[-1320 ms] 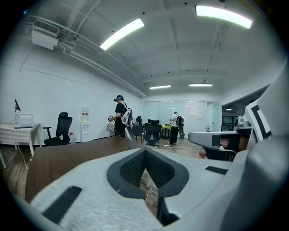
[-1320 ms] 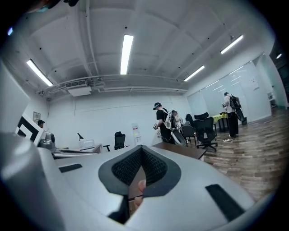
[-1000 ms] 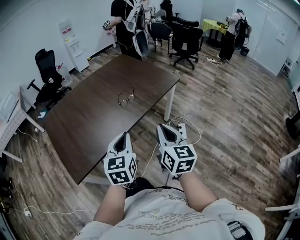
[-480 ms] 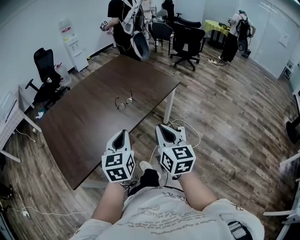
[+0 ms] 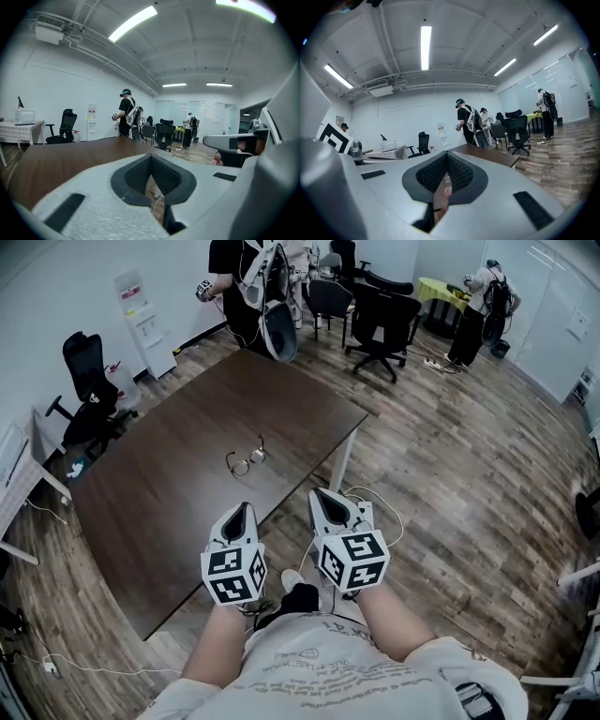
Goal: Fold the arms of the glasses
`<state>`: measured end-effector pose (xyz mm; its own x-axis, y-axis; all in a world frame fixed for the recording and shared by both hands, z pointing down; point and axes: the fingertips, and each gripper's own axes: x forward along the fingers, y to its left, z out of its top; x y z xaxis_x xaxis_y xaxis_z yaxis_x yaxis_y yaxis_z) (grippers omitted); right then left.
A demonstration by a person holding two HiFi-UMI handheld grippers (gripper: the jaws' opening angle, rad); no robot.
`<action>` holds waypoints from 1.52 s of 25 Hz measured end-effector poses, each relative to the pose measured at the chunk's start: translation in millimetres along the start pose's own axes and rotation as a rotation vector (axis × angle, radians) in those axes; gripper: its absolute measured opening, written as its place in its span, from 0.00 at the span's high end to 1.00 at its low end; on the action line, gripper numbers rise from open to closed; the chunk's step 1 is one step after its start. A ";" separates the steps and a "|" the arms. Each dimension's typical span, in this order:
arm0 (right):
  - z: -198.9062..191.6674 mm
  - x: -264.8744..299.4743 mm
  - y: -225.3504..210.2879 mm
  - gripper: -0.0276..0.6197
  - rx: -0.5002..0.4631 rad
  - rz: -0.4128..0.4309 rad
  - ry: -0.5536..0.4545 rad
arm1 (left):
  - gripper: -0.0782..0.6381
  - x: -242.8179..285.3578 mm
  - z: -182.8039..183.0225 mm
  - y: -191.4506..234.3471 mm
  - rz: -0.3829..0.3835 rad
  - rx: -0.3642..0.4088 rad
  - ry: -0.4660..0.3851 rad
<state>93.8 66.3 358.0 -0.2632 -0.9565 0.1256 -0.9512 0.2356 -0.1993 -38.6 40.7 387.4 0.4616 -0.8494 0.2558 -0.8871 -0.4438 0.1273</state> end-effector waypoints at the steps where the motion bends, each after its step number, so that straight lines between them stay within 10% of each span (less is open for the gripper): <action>1: 2.4 8.8 -6.2 0.94 0.002 0.000 0.003 | 0.87 10.3 2.4 1.8 0.002 -0.001 0.005; 21: 39.6 198.6 -50.4 0.94 -0.045 0.078 0.039 | 0.87 175.0 57.4 82.9 0.053 -0.036 -0.013; 38: -7.1 263.4 -11.3 0.94 -0.077 0.176 0.189 | 0.87 166.9 -3.2 148.1 0.134 -0.034 0.079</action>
<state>34.1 -187.0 400.3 -0.4440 -0.8523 0.2763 -0.8957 0.4146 -0.1607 -93.0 -165.9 452.0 0.3382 -0.8746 0.3473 -0.9410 -0.3169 0.1185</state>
